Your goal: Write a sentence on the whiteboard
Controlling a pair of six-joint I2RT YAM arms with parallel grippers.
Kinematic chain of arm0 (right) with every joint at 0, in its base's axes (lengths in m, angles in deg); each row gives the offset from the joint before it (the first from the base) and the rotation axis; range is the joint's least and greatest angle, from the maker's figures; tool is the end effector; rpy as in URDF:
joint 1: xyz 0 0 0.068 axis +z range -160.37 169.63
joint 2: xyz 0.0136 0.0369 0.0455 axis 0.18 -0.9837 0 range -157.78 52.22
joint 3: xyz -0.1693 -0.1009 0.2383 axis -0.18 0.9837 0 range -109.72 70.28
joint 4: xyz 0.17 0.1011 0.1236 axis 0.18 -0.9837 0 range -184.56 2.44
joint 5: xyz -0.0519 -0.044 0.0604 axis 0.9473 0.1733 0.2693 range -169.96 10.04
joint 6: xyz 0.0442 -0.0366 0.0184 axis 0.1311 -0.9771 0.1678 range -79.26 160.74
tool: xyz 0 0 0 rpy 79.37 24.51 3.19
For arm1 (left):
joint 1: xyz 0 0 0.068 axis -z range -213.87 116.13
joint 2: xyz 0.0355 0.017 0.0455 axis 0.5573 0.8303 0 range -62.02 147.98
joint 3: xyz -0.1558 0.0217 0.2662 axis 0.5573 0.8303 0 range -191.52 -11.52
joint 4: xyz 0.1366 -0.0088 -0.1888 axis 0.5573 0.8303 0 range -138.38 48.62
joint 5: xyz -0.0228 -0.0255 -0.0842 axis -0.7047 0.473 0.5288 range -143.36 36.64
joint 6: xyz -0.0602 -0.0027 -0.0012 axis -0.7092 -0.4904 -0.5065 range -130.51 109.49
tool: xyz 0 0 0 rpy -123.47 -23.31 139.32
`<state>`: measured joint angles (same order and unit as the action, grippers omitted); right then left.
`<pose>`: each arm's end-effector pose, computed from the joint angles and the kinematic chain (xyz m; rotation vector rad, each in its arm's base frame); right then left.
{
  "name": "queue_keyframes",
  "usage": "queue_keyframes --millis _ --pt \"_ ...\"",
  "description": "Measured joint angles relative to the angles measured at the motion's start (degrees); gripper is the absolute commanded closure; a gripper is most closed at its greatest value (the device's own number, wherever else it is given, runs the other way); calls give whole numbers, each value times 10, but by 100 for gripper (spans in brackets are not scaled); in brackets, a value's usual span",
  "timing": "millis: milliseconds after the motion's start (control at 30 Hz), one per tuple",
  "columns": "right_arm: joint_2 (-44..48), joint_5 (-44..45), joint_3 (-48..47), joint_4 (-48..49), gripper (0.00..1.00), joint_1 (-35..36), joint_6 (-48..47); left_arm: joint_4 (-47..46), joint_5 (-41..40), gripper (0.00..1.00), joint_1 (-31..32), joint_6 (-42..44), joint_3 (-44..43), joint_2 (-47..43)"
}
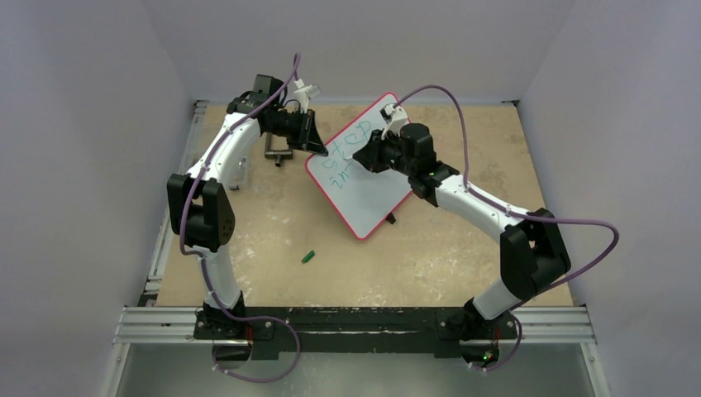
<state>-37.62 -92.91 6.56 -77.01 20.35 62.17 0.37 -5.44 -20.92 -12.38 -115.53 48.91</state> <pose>0.2971 0.1882 0.3429 -0.3193 1.8937 0.8337 0.3888 -0.1233 0.3430 0.5639 2.3749 -1.1620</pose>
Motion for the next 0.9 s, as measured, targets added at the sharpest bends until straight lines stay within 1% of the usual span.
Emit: queue_keyframes --millis 167,567,900 --pt "0 0 11 7 100 0 0 0 -4 100 0 0 2 -1" --pt "33 1 84 17 100 0 2 -2 -12 100 -1 0 5 -1" --pt "37 21 81 2 100 1 3 -4 -11 100 -1 0 7 -1"
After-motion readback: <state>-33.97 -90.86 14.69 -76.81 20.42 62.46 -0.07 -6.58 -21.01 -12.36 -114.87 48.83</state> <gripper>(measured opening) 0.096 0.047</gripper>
